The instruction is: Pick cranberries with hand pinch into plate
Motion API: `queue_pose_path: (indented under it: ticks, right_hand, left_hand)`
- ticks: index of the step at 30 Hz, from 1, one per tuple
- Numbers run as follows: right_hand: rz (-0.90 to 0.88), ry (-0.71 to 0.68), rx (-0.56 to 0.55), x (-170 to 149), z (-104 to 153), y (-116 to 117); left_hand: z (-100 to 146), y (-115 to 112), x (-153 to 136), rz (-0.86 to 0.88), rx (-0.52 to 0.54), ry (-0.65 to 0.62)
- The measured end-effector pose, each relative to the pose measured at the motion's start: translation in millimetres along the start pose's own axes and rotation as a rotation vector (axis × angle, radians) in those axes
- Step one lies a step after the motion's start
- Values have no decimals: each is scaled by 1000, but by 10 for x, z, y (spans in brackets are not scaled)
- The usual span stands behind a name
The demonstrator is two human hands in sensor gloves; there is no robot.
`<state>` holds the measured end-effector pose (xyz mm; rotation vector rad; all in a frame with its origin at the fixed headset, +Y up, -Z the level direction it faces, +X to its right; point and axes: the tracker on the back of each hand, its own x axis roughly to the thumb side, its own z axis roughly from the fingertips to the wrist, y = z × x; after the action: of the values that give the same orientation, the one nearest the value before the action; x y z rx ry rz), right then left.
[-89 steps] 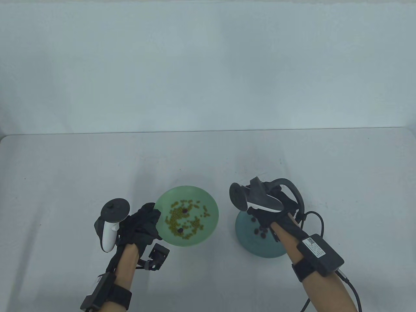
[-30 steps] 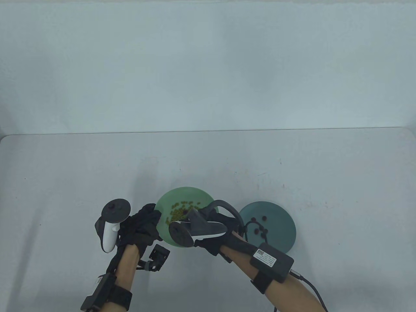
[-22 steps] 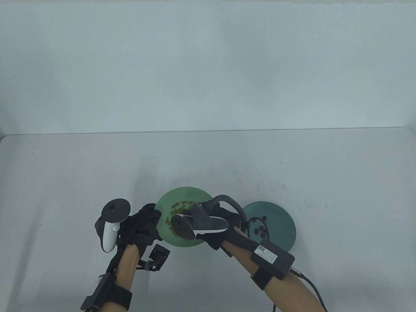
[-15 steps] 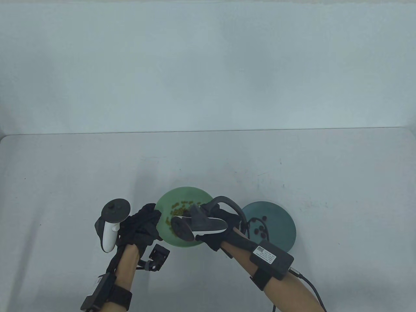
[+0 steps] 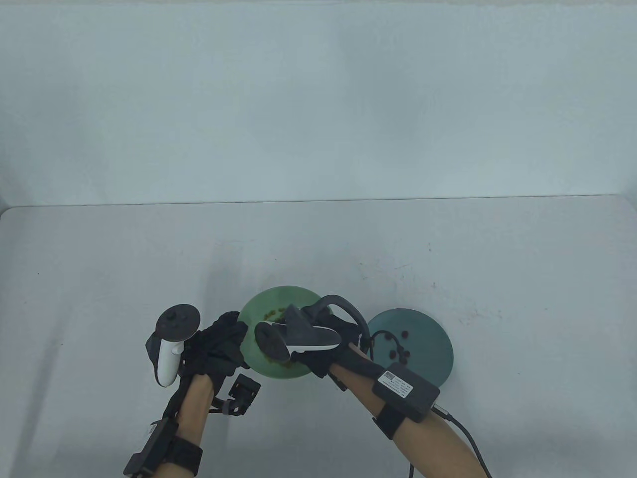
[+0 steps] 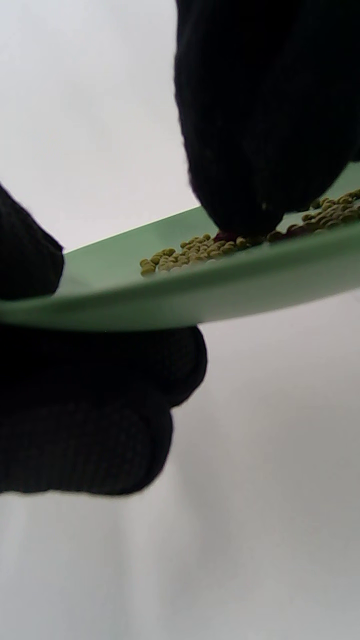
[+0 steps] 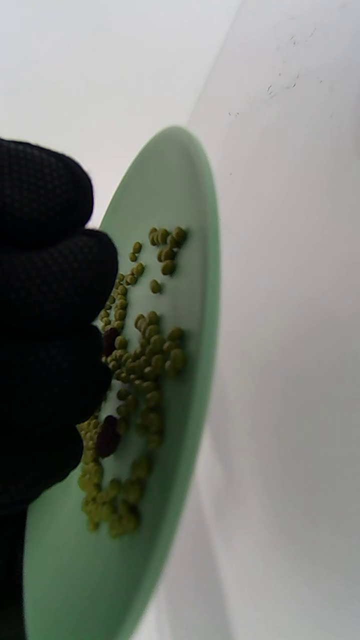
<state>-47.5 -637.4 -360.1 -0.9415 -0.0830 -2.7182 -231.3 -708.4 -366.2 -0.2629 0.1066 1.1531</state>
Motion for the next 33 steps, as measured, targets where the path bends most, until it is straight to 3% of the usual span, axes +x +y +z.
queue_pose_path:
  ticks: [33]
  right_hand:
    - [111, -22, -63, 136, 36, 45]
  left_hand:
    - [-3, 26, -22, 27, 10, 5]
